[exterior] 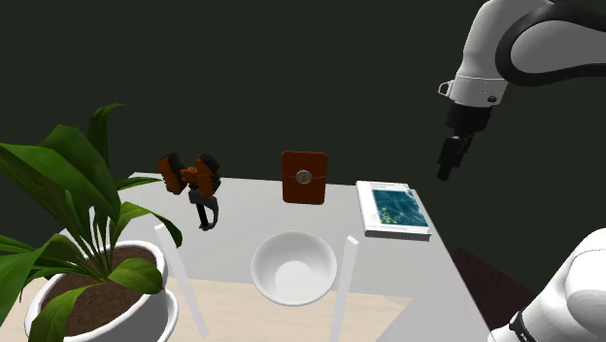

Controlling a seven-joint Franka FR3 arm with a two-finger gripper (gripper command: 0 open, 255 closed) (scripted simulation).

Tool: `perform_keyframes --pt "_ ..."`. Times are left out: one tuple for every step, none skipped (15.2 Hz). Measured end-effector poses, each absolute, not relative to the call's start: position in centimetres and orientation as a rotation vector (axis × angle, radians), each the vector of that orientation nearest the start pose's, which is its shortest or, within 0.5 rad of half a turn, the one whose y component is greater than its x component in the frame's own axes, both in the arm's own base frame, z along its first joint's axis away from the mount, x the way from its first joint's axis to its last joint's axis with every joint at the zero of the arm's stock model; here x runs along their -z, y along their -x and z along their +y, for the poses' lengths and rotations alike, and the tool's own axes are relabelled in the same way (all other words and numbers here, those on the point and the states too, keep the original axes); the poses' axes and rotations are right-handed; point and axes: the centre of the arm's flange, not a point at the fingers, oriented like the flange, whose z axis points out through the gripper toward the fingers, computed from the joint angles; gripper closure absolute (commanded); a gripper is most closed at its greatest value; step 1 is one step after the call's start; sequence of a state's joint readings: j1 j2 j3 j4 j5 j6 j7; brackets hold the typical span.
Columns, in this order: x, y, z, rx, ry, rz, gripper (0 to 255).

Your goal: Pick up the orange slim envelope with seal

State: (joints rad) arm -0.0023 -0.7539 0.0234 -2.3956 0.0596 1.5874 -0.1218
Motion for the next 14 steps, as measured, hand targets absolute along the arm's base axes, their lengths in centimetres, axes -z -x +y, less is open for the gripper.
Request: perform_keyframes --pt "-56.3 -31.5 1.5 -0.08 3.087 -0.206 0" --pt "-56.3 -32.2 1.6 -0.079 3.086 -0.225 0" --pt "-56.2 -33.0 1.7 -0.077 3.083 -0.255 0" --pt "-56.1 -34.1 1.9 -0.075 3.08 -0.29 0" --pt "-55.9 -35.2 2.2 -0.073 3.076 -0.327 0" --pt "-56.0 -36.4 2.5 -0.069 3.072 -0.366 0" --pt "-55.7 -37.7 2.8 -0.067 3.067 -0.405 0" --pt "-55.6 -39.0 3.1 -0.064 3.061 -0.444 0" --pt "-55.5 -40.3 3.5 -0.061 3.055 -0.484 0" --pt "-55.3 -41.5 3.8 -0.058 3.049 -0.524 0" --pt "-55.3 -42.9 4.2 -0.055 3.042 -0.563 0" --pt "-55.0 -43.8 4.6 -0.052 3.034 -0.603 0" --pt "-55.0 -45.0 4.9 -0.049 3.026 -0.642 0" --pt "-54.6 -46.2 5.4 -0.046 3.017 -0.682 0"
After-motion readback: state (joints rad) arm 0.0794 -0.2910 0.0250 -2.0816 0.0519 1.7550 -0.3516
